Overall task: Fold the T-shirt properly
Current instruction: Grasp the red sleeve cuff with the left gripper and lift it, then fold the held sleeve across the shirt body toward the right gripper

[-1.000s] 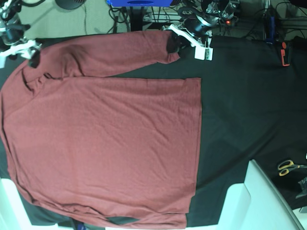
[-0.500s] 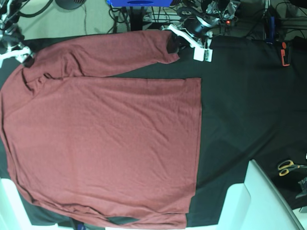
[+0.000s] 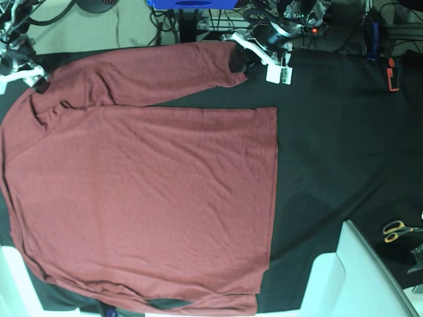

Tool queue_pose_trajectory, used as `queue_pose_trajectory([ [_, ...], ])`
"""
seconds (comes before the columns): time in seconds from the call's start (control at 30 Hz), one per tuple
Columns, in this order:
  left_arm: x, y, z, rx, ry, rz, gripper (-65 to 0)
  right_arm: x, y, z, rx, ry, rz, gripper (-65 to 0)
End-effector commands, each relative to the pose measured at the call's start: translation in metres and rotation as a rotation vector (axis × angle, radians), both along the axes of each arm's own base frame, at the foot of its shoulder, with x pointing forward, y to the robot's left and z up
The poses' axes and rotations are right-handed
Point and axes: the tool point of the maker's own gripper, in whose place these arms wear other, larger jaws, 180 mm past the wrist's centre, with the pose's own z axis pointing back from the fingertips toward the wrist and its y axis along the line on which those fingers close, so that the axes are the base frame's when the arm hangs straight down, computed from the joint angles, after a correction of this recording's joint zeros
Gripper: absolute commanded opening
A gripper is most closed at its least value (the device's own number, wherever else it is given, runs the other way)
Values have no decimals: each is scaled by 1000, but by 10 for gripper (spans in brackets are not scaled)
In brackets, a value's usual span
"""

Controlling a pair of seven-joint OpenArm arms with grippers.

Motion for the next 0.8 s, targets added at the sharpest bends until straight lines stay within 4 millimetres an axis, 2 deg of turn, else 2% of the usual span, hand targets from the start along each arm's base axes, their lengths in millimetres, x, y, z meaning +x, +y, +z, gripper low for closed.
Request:
queue_pose_trajectory([
  [0.0,3,-1,6,-14,-22,3,-650,5,-5,6,-13,-20,4,-314],
  [0.07,3,-1,6,-14,-22,5,-650,5,-5,6,-13,-20,4,-419],
  [0.17,3,-1,6,-14,-22,5,-650,5,-5,6,-13,-20,4,-633],
  [0.2,3,-1,6,-14,-22,5,-650,5,-5,6,-12,-19,4,-650],
  [0.27,4,-1,7,-14,-24,5,-650,6,-1,4,5,0,15,-633],
  [0.4,1,-5,3,-9,30,-38,-650,8,3,4,30,36,33,-648],
  [0.57,13,-16,21,-30,1,-73,-650,21,1,19,-4,-3,53,-648],
  [0.77,25,-24,35,-39,-19,-108,-650,26,-2,22,-8,-16,44,-648],
])
